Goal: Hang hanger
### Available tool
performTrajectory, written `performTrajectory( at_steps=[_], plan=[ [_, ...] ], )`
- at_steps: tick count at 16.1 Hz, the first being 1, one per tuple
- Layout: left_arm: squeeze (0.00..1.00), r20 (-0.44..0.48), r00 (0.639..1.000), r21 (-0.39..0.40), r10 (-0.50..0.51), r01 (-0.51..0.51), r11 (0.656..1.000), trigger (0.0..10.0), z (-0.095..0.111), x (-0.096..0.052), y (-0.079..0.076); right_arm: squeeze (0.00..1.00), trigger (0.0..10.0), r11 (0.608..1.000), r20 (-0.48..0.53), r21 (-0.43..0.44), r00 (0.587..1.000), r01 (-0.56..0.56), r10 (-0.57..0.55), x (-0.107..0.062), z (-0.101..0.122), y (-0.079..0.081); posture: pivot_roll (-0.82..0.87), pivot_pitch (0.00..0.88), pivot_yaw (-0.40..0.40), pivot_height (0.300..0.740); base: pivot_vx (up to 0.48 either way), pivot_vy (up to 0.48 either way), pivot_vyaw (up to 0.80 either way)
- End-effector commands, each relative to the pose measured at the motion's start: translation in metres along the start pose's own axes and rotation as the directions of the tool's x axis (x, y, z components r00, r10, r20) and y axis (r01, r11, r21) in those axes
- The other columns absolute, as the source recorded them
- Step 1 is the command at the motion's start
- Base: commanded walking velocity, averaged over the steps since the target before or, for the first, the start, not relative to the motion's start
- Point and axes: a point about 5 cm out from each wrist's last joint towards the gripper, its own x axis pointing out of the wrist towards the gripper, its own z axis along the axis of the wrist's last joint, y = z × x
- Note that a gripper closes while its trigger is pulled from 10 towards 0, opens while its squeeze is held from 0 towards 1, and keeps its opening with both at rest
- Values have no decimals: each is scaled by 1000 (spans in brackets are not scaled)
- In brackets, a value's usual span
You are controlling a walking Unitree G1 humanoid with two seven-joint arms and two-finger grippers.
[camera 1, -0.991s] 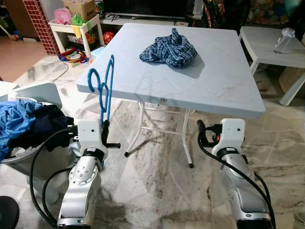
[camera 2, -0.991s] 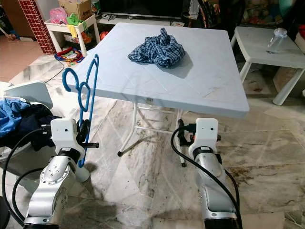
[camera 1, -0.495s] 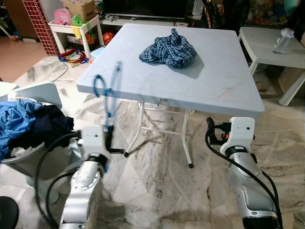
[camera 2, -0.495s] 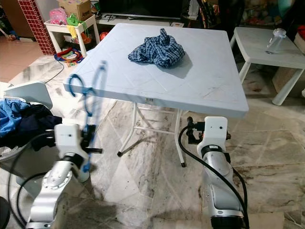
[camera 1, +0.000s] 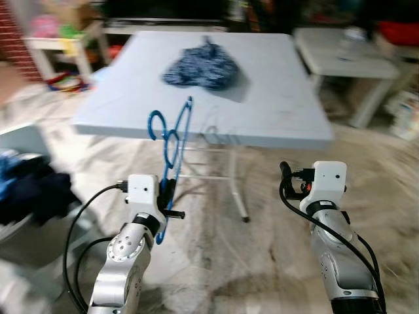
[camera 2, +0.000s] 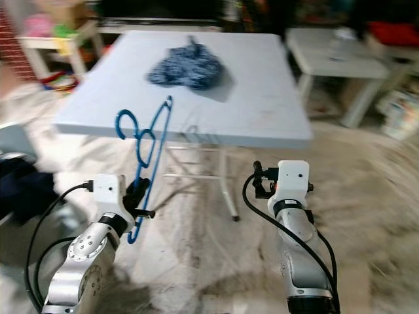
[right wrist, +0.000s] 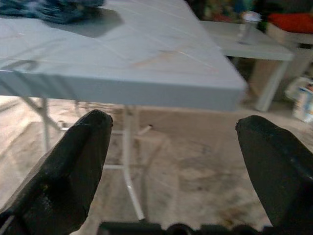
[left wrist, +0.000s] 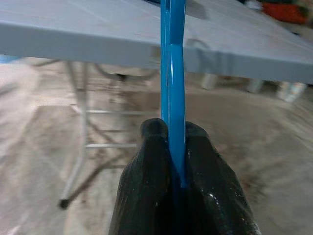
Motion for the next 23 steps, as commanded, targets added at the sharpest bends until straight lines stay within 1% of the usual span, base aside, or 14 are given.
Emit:
performTrajectory(
  at_steps=[1,4,6,8,9,10,11,12,13,15,16,18,19,23],
  plan=[
    [0,-3,1000,-12,-7,7,1000,10000,2,-1,-1,0,10000,1000,-5,1,1000,-10,10,0,-1,1,4,55,-30,740,0,0,0],
    [0,-44,998,-23,-50,49,999,10000,-2,-2,-4,0,10000,998,4,1,998,-60,60,-1,0,7,5,56,-30,740,0,0,0],
    [0,-168,970,4,-173,176,984,10000,-14,-7,-9,0,10000,952,32,-200,969,-234,245,-1,7,13,6,66,-31,740,0,0,0],
    [0,-211,950,7,-231,237,971,10000,-15,-11,-8,0,10000,921,1,-262,954,-289,300,2,7,3,4,68,-33,740,0,0,0],
    [0,-281,893,35,-352,376,926,10000,-19,-22,-8,0,10000,860,-46,-336,919,-384,392,5,10,-12,6,71,-37,740,0,0,0],
    [0,-300,877,38,-376,405,914,10000,-20,-25,-8,0,10000,838,-63,-358,906,-412,418,5,11,-16,6,73,-38,740,0,0,0],
    [0,-368,815,55,-447,499,865,10000,-23,-38,-3,0,10000,710,-171,-445,830,-546,531,3,10,-30,5,74,-39,740,0,0,0],
    [0,-391,786,59,-480,541,839,10000,-23,-43,-3,0,10000,626,-233,-489,783,-607,577,1,10,-35,7,75,-40,740,0,0,0],
    [0,-401,770,60,-495,562,825,10000,-22,-45,-3,0,10000,583,-262,-500,754,-640,603,-1,11,-36,7,75,-40,740,0,0,0],
    [0,-407,742,91,-532,613,785,10000,-17,-48,-5,0,10000,439,-367,-518,654,-734,662,-9,8,-38,6,76,-38,740,0,0,0],
    [0,-412,728,89,-548,631,771,10000,-16,-50,-6,0,10000,410,-389,-503,623,-761,679,-12,7,-38,8,76,-36,740,0,0,0],
    [0,-418,685,158,-596,701,695,10000,-13,-55,-7,0,10000,264,-486,-457,487,-850,726,-24,4,-39,9,76,-33,740,0,0,0],
    [0,-435,646,145,-627,737,660,10000,-14,-60,-8,0,10000,225,-512,-468,470,-855,719,-23,4,-42,10,74,-32,740,0,0,0],
    [0,-487,514,92,-706,834,544,10000,-22,-74,-10,0,10000,182,-506,-484,443,-856,740,-18,14,-36,8,71,-31,740,0,0,0]
  ],
)
